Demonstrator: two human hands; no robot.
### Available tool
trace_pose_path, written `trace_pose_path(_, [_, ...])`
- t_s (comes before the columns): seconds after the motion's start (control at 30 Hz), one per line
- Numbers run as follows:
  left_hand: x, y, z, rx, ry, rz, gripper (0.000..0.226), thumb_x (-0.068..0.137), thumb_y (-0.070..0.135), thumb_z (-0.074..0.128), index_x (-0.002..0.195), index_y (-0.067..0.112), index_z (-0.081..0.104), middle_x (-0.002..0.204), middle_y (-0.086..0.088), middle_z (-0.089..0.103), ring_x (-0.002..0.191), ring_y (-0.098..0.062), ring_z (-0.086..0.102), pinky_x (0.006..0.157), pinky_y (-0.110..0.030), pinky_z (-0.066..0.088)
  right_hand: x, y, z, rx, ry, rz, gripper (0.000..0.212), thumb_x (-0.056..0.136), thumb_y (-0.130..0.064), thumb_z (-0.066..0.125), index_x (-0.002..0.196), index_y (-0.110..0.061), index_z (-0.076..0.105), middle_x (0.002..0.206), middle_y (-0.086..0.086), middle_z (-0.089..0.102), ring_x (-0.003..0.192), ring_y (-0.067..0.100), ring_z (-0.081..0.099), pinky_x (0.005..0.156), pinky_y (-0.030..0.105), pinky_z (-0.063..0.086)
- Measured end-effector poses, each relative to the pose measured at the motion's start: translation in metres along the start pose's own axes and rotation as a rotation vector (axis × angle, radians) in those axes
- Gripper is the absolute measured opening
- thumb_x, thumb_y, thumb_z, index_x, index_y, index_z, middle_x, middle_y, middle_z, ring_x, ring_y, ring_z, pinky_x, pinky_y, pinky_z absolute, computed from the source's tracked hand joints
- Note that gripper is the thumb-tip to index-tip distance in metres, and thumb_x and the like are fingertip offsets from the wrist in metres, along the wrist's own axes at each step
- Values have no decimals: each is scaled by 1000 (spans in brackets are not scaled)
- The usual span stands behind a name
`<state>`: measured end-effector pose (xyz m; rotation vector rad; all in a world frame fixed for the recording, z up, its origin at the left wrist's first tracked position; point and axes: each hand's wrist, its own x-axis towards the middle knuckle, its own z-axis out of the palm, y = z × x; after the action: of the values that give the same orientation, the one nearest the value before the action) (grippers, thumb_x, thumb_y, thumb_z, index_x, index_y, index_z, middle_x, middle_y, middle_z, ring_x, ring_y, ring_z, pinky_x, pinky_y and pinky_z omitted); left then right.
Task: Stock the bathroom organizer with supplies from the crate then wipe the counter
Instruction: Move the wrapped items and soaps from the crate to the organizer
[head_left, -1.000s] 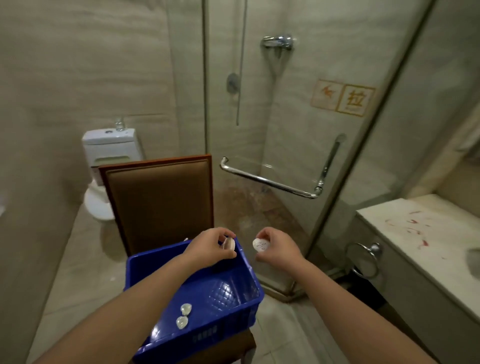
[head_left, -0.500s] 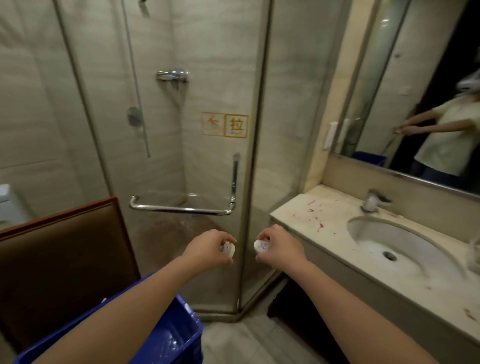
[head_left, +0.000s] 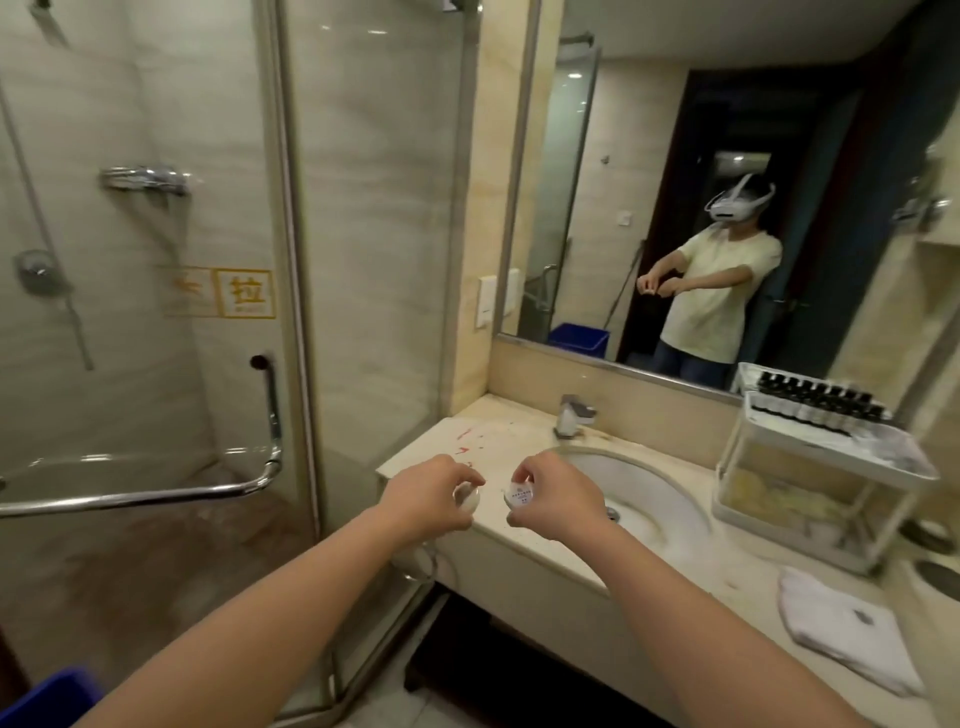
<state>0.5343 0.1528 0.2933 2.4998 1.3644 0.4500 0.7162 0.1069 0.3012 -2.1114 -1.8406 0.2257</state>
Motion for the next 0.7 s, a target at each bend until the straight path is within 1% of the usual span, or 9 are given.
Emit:
trace_pose_path(0.1, [33, 38, 15, 39, -24, 45, 43, 83, 35, 57, 126, 40, 59, 126, 9, 56, 116, -11, 54, 95, -32, 47, 7, 42, -23, 6, 3, 52, 37, 66, -35, 77, 94, -35, 54, 107, -12, 56, 87, 12, 60, 60, 26, 38])
trace_pose_path(0.17, [53, 61, 23, 73, -47, 72, 47, 81, 33, 60, 127, 40, 57, 126, 9, 56, 116, -13, 54, 94, -34, 48, 10, 69, -37, -7, 17, 80, 35, 66, -33, 77, 91, -35, 52, 103, -12, 56, 76, 11, 60, 52, 25, 33])
trace_pose_path(0.2, [63, 73, 27, 89, -57, 83, 49, 80, 32, 61, 128, 40, 57, 125, 9, 56, 115, -14, 54, 92, -35, 49, 11, 81, -44, -12, 24, 95, 35, 65, -33, 76, 91, -34, 53, 103, -12, 56, 75, 12, 61, 51, 25, 33])
trace_pose_path(0.27, [81, 96, 34, 111, -66, 101, 49, 79, 31, 60, 127, 41, 56, 123, 8, 56, 113, -16, 55, 89, -36, 50, 14, 105, -55, -3, 32, 127, 33, 65, -32, 75, 90, -32, 54, 100, -12, 57, 74, 13, 64, 53, 25, 41])
trace_pose_path(0.33, [99, 117, 41, 120, -67, 118, 48, 79, 30, 60, 126, 40, 57, 119, 7, 57, 109, -17, 56, 85, -34, 50, 18, 127, -65, -2, 43, 157, 30, 65, -30, 73, 88, -31, 55, 95, -11, 60, 71, 12, 66, 56, 27, 46])
trace_pose_path(0.47, [131, 150, 56, 104, -96, 159, 49, 77, 27, 64, 125, 36, 58, 118, 7, 57, 104, -16, 58, 76, -26, 46, 25, 165, -79, -50, 59, 204, 33, 65, -32, 76, 92, -31, 58, 99, -11, 58, 78, 13, 61, 51, 25, 34])
trace_pose_path(0.53, [145, 162, 65, 105, -118, 176, 50, 76, 27, 66, 125, 35, 58, 119, 8, 58, 104, -16, 58, 75, -25, 45, 30, 182, -81, -51, 71, 235, 32, 66, -32, 76, 93, -30, 59, 99, -11, 59, 80, 14, 60, 52, 25, 35])
trace_pose_path(0.63, [167, 175, 82, 104, -156, 204, 51, 76, 28, 68, 125, 32, 57, 123, 7, 58, 107, -16, 58, 81, -29, 50, 35, 206, -79, -24, 76, 276, 33, 65, -34, 77, 92, -29, 59, 101, -10, 56, 80, 15, 61, 56, 26, 41])
trace_pose_path(0.7, [181, 184, 94, 104, -192, 234, 53, 76, 31, 71, 127, 28, 57, 124, 6, 59, 108, -17, 58, 84, -30, 51, 36, 221, -75, -16, 69, 307, 37, 64, -38, 78, 93, -31, 57, 102, -10, 53, 81, 15, 59, 56, 26, 38])
